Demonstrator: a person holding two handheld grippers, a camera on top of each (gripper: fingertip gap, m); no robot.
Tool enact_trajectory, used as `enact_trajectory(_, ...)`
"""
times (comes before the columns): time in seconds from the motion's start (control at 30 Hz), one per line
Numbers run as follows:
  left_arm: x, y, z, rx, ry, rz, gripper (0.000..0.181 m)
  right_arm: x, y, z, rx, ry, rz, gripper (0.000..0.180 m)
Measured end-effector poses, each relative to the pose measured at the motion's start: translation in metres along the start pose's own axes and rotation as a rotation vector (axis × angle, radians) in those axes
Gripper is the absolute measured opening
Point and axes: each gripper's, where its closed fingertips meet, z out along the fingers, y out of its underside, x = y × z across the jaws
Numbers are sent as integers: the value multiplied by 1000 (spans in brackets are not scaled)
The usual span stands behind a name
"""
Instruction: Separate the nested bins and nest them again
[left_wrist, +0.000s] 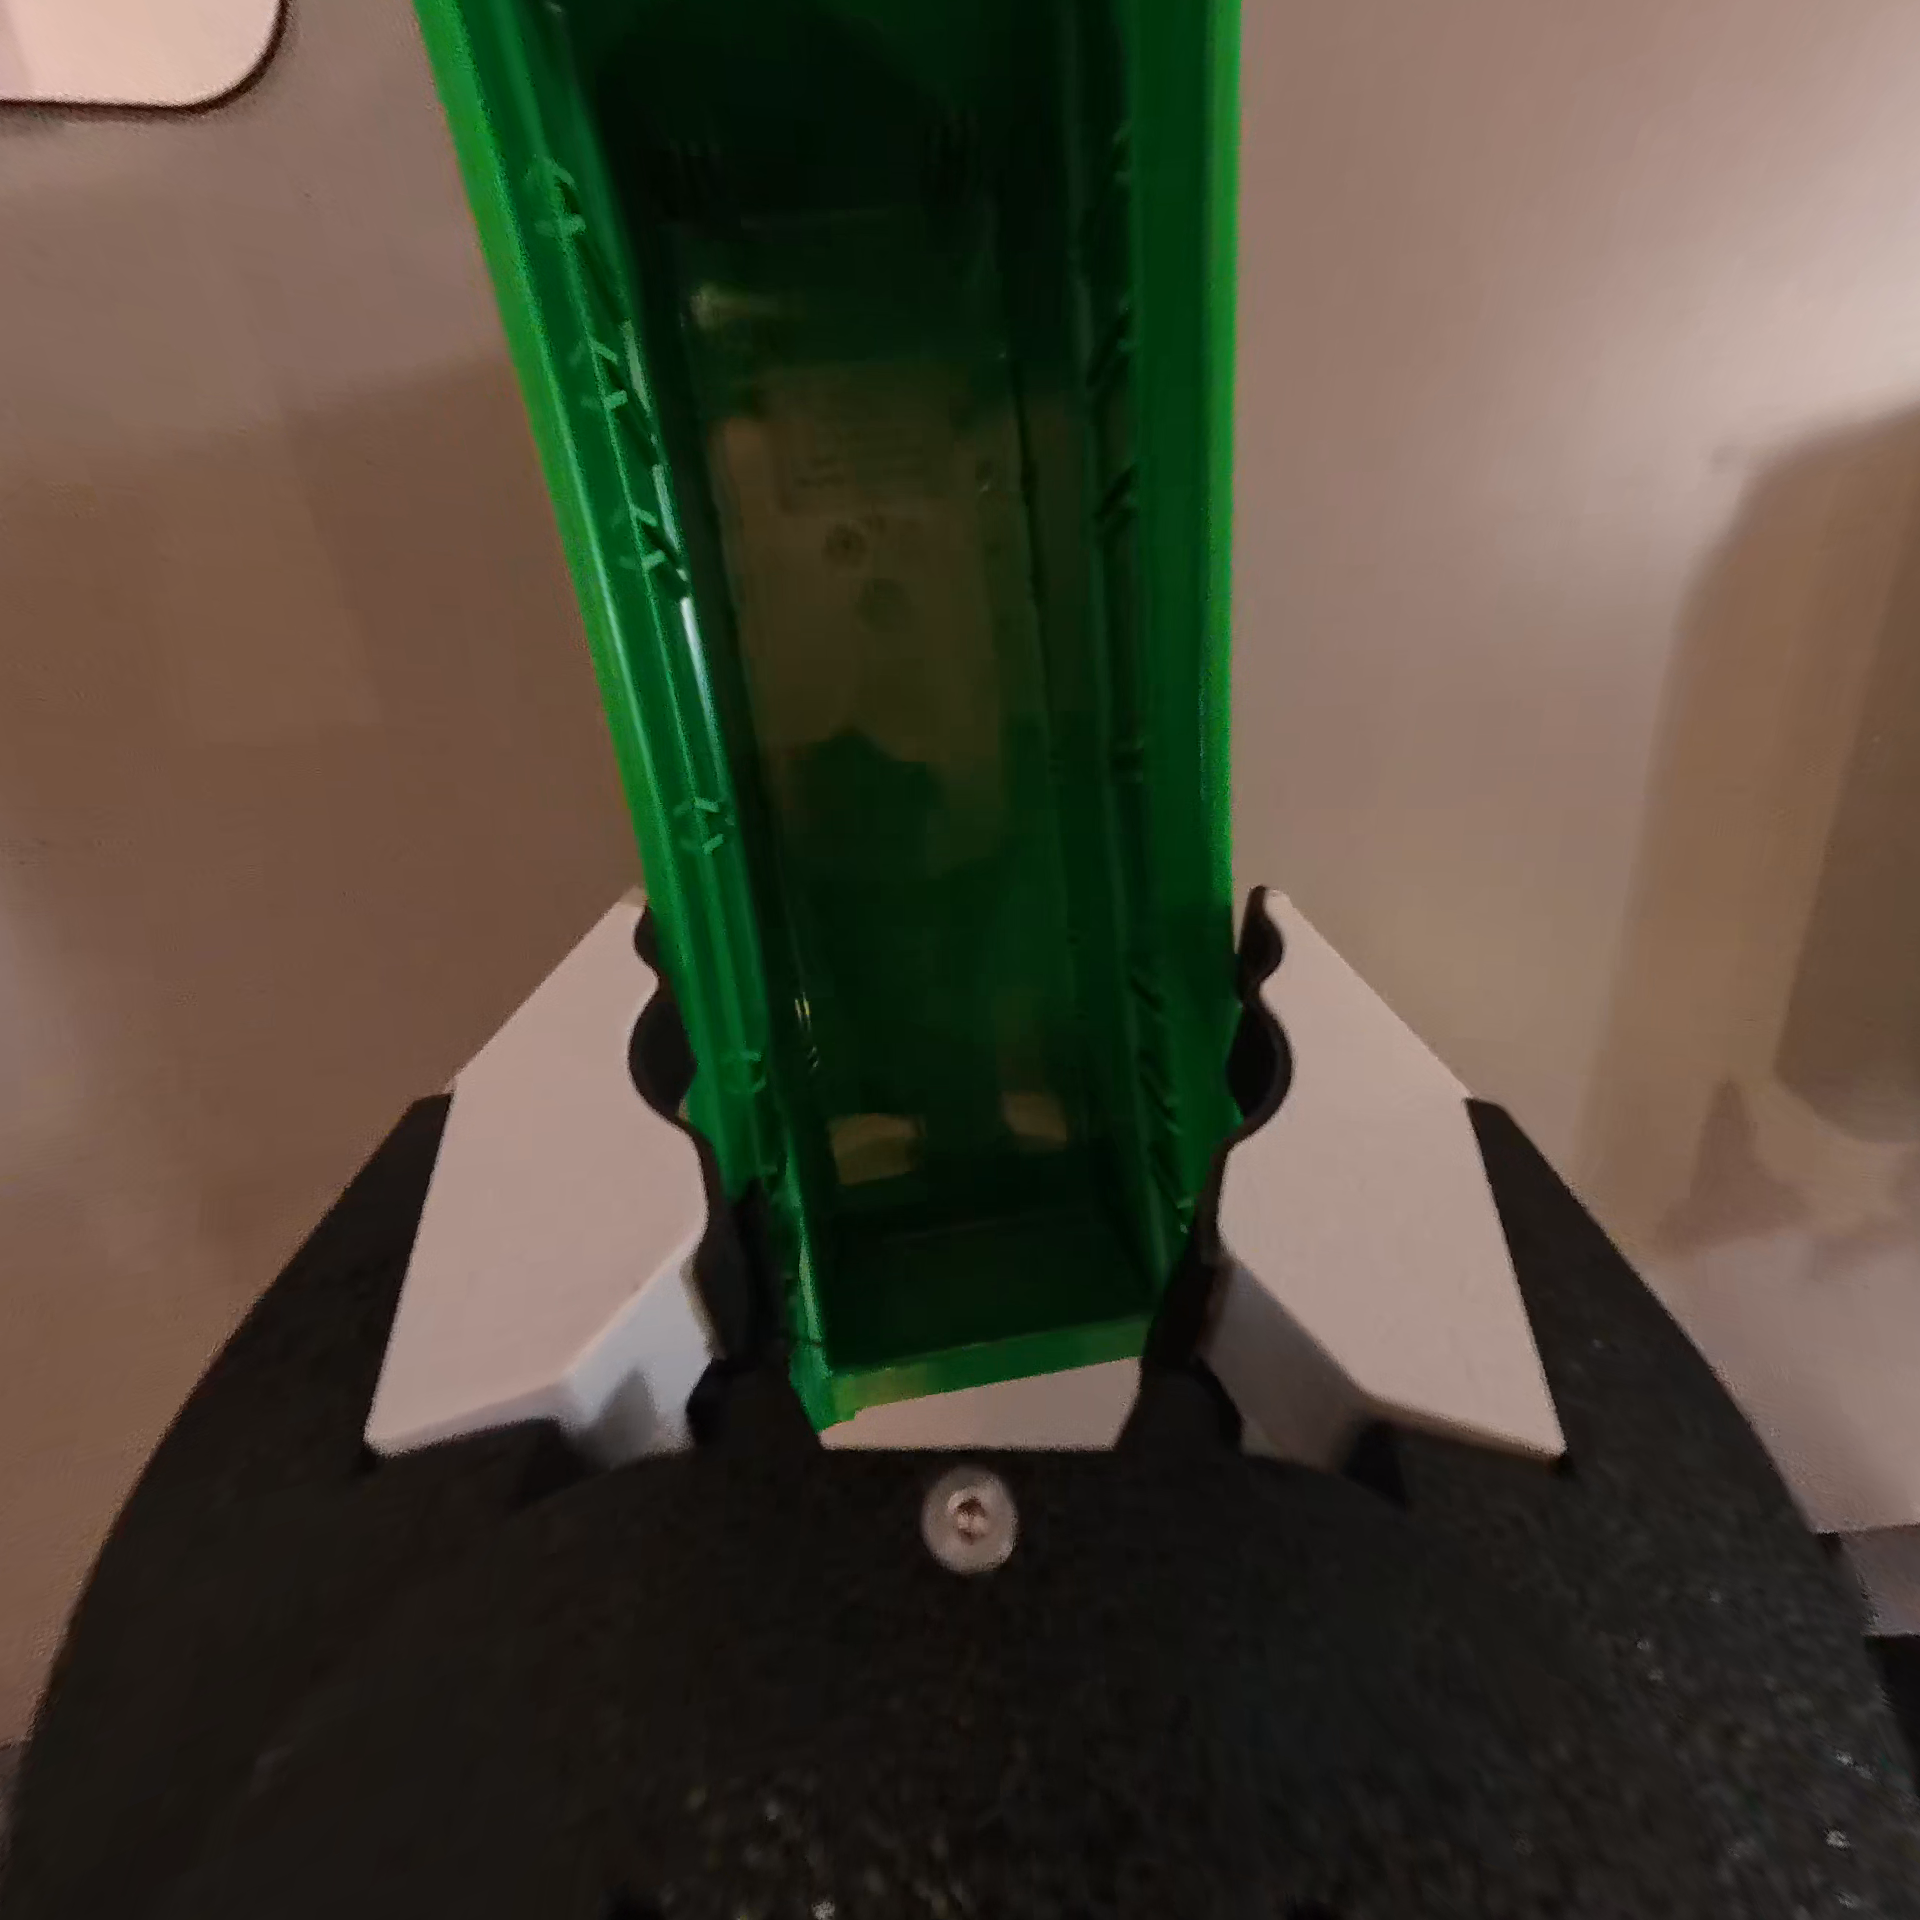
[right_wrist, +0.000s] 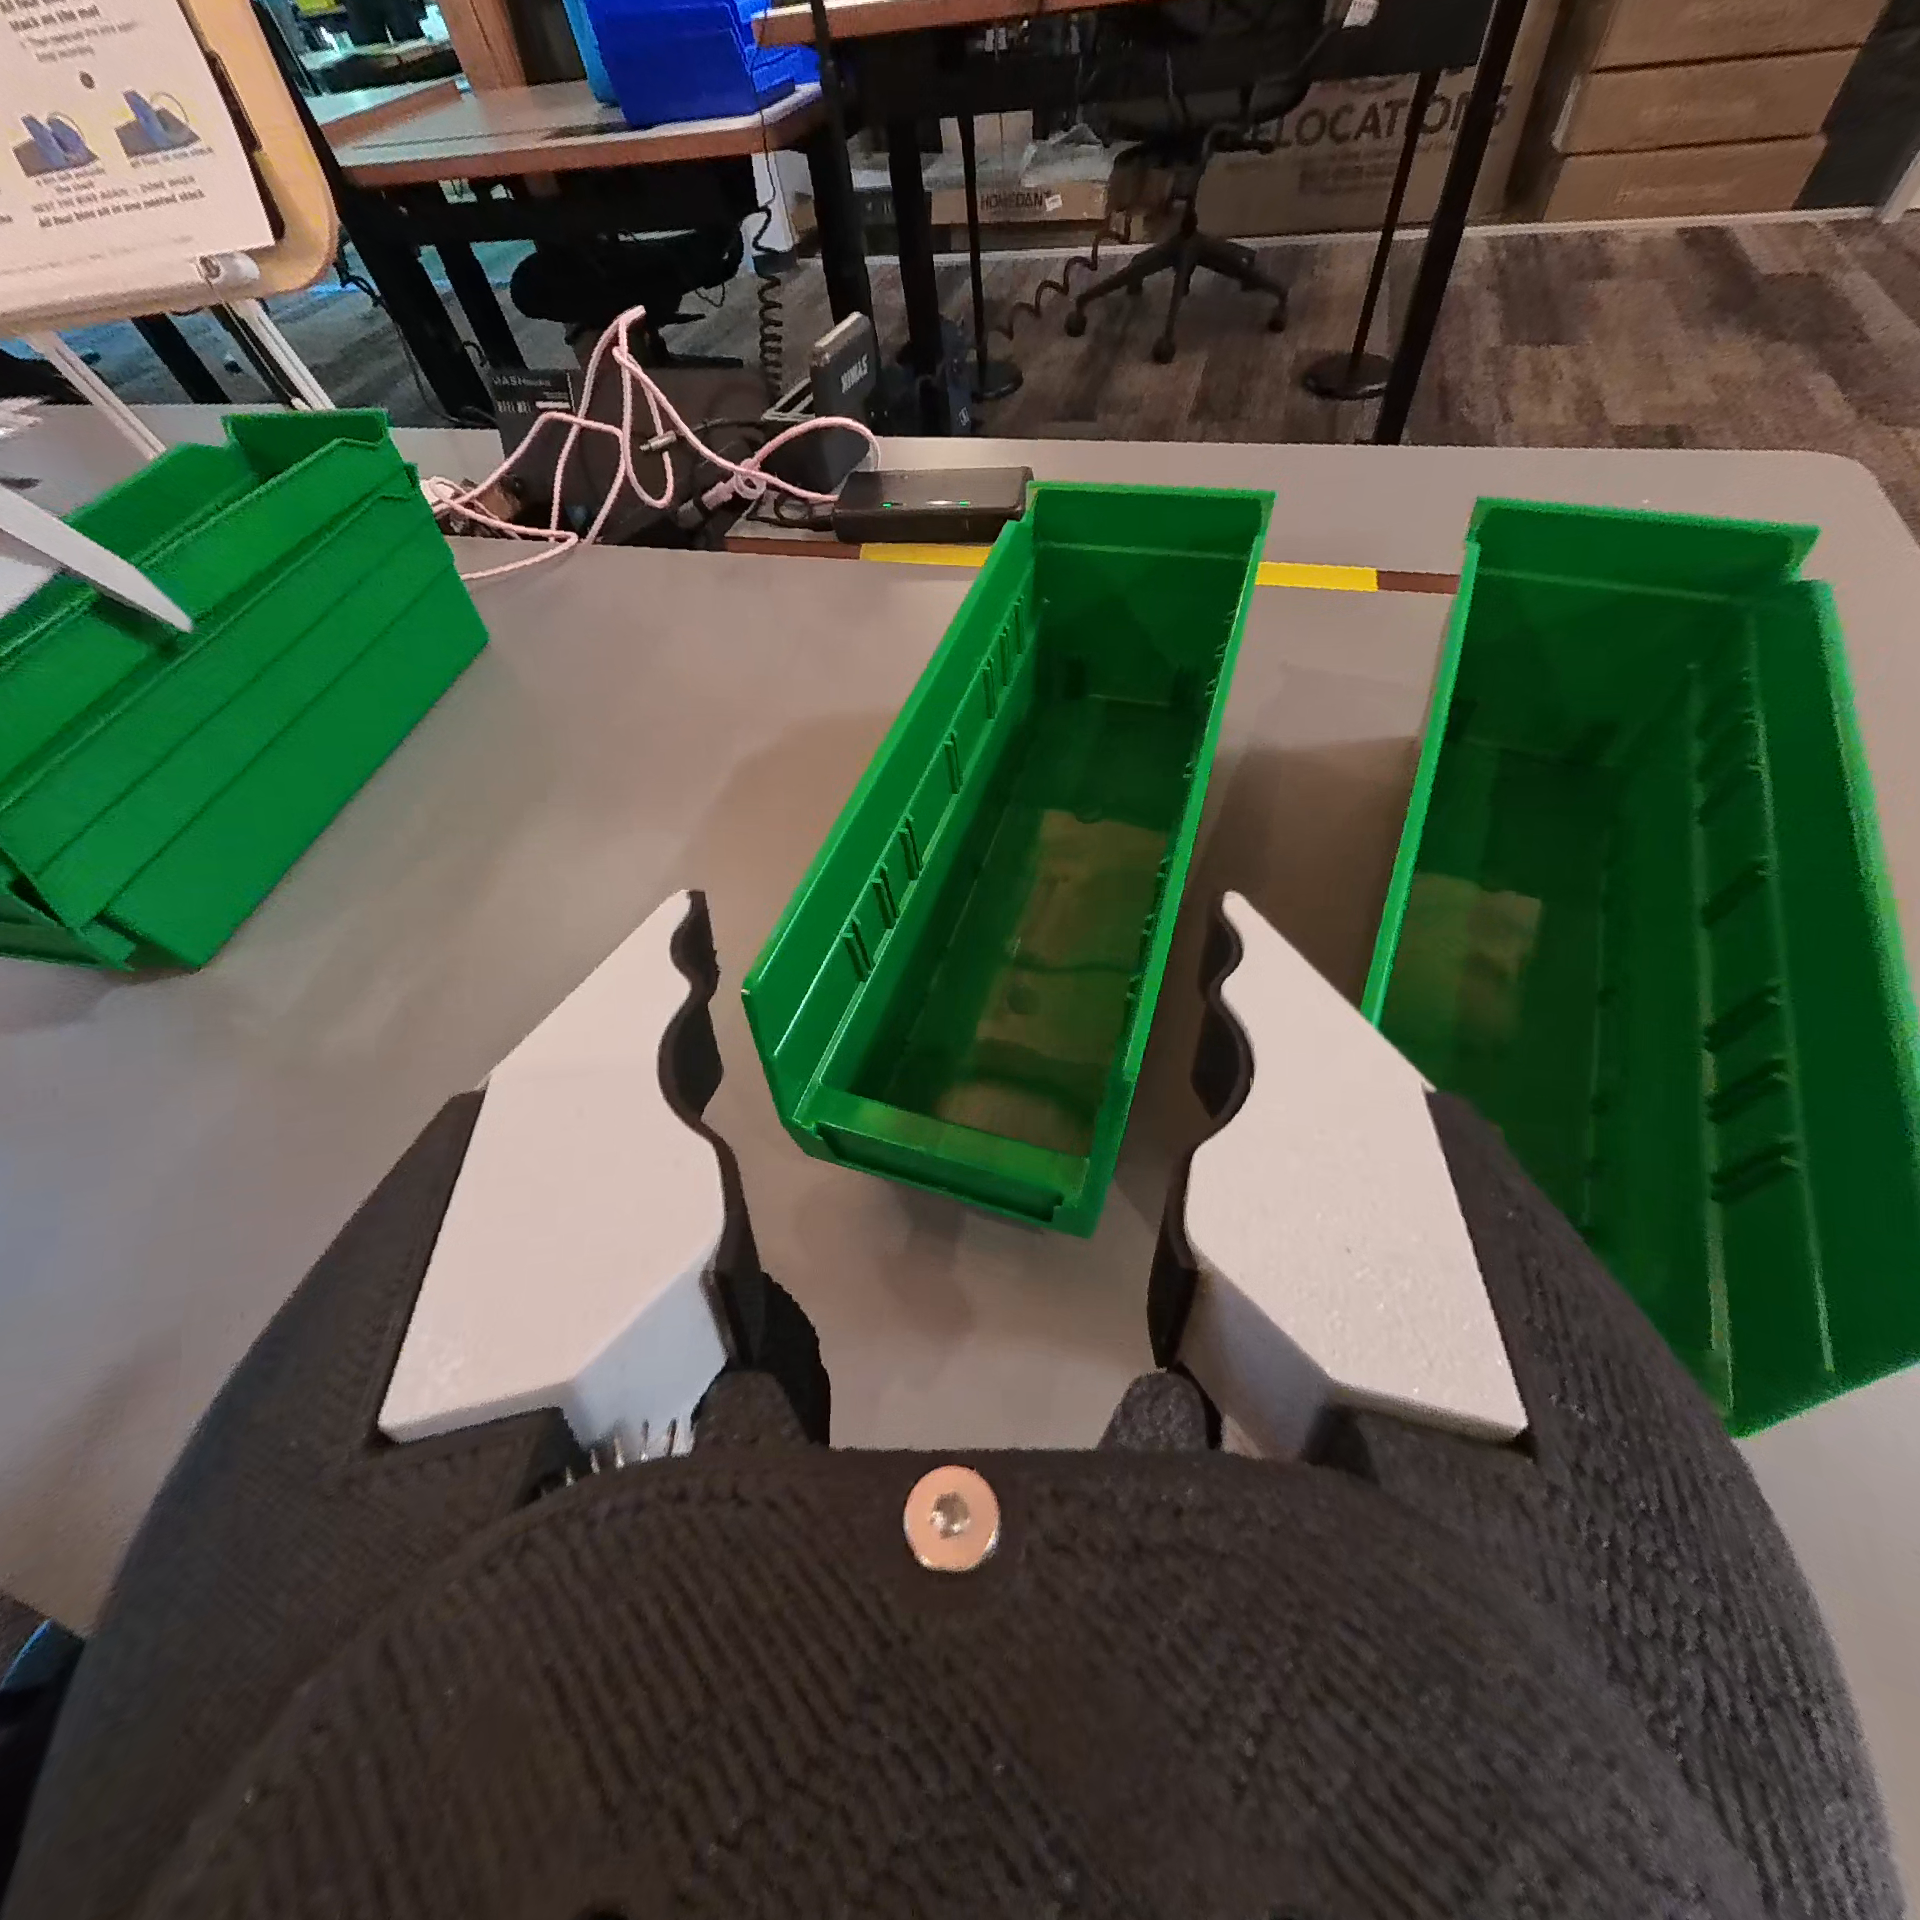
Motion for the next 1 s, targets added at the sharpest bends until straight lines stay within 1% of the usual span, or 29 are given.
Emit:
enact_trajectory(0.17,-10,-9,-20,50,-44,19,102,2,0,0,-1,-3,6,93)
enact_trajectory(0.37,-15,-19,-45,129,-13,-11,102,3,3,2,-18,-8,18,93)
enact_trajectory(0.5,-17,-18,-53,135,-19,-5,103,1,4,1,-20,-10,14,92)
enact_trajectory(0.67,-17,-18,-56,143,0,-19,103,-2,5,3,-31,-15,8,92)
enact_trajectory(0.8,-15,-13,-50,121,10,-9,104,-4,7,5,-42,-17,5,92)
enact_trajectory(0.9,-7,-8,-44,99,59,-4,103,-4,9,6,-49,-18,3,92)
enact_trajectory(1.0,4,-8,-40,99,143,-6,103,-5,10,7,-56,-22,2,92)
